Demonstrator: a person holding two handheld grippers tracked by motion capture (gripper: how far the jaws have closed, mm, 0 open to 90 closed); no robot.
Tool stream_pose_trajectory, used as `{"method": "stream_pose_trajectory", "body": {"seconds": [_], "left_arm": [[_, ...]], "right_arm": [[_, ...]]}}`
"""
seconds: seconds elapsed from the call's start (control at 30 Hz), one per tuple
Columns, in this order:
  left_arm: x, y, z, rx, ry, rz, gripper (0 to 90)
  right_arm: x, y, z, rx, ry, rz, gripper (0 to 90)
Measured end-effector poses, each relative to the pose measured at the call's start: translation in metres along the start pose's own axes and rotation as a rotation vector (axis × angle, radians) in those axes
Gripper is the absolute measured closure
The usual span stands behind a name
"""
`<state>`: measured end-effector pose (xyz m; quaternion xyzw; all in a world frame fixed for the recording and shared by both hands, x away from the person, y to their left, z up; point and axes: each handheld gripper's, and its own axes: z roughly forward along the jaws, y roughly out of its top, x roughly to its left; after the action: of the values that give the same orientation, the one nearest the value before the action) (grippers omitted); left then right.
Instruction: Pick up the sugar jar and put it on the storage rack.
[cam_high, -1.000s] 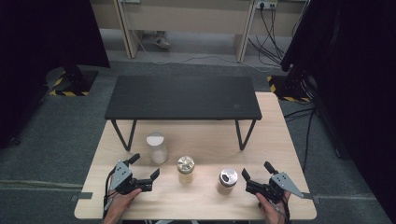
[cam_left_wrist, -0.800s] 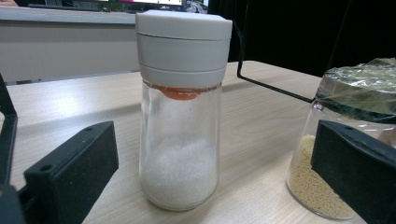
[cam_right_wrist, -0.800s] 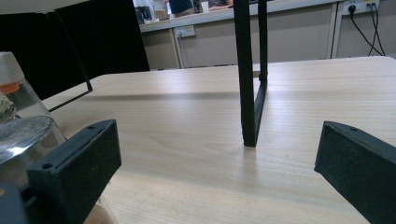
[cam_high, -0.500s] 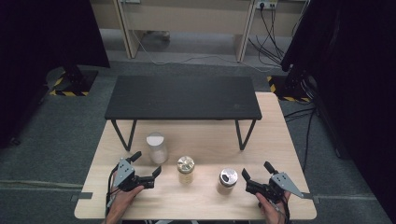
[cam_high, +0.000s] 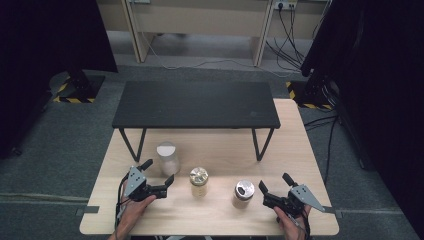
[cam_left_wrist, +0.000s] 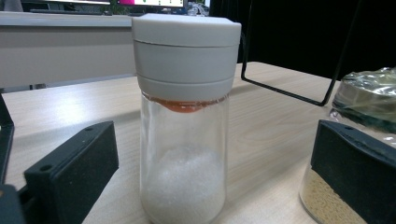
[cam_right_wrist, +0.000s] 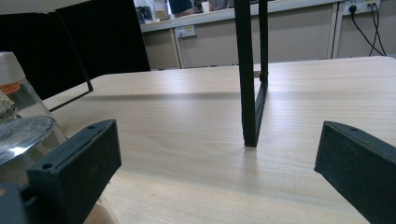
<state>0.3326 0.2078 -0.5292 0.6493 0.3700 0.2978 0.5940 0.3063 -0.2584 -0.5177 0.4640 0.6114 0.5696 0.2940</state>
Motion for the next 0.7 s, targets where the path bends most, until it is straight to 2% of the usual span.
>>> {"method": "stream_pose_trajectory", "body": {"seconds": [0.13,0.23,0.7], "left_arm": [[0.0,0.002,0.003,-0.005,0.002,-0.002,0.0],[-0.001,0.004,0.006,-0.005,-0.007,-0.018,0.0],[0.0,0.01,0.018,-0.013,0.01,-0.007,0.0]], "right_arm": [[0.0,0.0,0.0,0.0,0.0,0.0,0.5],[0.0,0.0,0.0,0.0,0.0,0.0,0.5],[0.0,0.0,0.001,0.001,-0.001,0.003,0.5]]}}
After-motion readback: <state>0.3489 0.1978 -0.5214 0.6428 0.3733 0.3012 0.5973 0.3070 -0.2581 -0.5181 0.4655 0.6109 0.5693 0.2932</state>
